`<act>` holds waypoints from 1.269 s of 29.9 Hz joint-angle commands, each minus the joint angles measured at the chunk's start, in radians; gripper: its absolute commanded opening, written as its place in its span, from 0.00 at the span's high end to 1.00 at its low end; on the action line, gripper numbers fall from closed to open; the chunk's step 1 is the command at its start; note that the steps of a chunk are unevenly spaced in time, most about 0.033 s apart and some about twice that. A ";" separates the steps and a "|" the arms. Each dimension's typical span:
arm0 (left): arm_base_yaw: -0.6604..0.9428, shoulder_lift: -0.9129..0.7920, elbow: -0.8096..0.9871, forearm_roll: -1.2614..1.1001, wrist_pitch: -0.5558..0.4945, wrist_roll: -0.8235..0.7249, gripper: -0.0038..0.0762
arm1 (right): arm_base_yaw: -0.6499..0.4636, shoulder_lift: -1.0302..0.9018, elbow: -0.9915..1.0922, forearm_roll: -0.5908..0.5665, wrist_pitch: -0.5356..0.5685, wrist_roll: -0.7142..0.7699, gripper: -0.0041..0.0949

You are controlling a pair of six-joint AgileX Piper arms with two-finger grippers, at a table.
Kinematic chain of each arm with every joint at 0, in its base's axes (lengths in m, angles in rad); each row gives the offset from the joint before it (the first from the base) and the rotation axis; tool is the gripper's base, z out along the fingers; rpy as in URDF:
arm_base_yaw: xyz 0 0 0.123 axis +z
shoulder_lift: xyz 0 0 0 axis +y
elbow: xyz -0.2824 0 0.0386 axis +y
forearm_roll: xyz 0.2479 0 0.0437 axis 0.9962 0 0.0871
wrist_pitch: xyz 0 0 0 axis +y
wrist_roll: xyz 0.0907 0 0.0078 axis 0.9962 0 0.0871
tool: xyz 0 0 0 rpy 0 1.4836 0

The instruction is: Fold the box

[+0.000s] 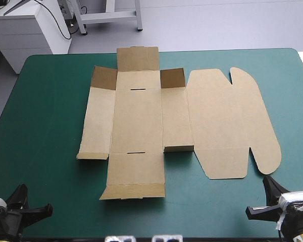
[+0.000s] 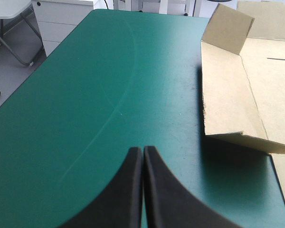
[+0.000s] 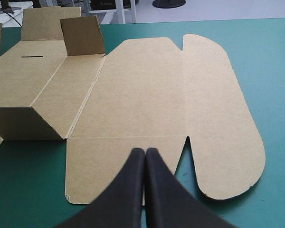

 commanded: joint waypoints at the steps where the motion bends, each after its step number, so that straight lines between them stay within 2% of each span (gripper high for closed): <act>1: -0.005 -0.001 -0.024 -0.001 -0.071 -0.009 0.96 | -0.003 -0.023 -0.028 0.010 -0.072 -0.001 0.97; 13: -0.005 -0.001 -0.024 0.003 -0.075 0.003 0.96 | -0.003 -0.023 -0.028 0.010 -0.072 -0.001 0.97; 21: -0.005 0.023 -0.048 0.003 -0.218 0.003 0.96 | -0.003 -0.023 -0.028 0.010 -0.072 -0.001 0.97; 26: -0.005 0.174 -0.114 0.010 -0.222 0.027 0.96 | -0.003 -0.023 -0.028 0.010 -0.072 -0.001 0.97; 30: -0.005 0.360 -0.193 0.010 -0.231 0.102 0.96 | -0.003 -0.023 -0.028 0.010 -0.072 -0.001 0.97; 38: -0.005 0.756 -0.342 0.006 -0.291 0.106 0.96 | -0.003 -0.023 -0.028 0.010 -0.072 -0.001 0.97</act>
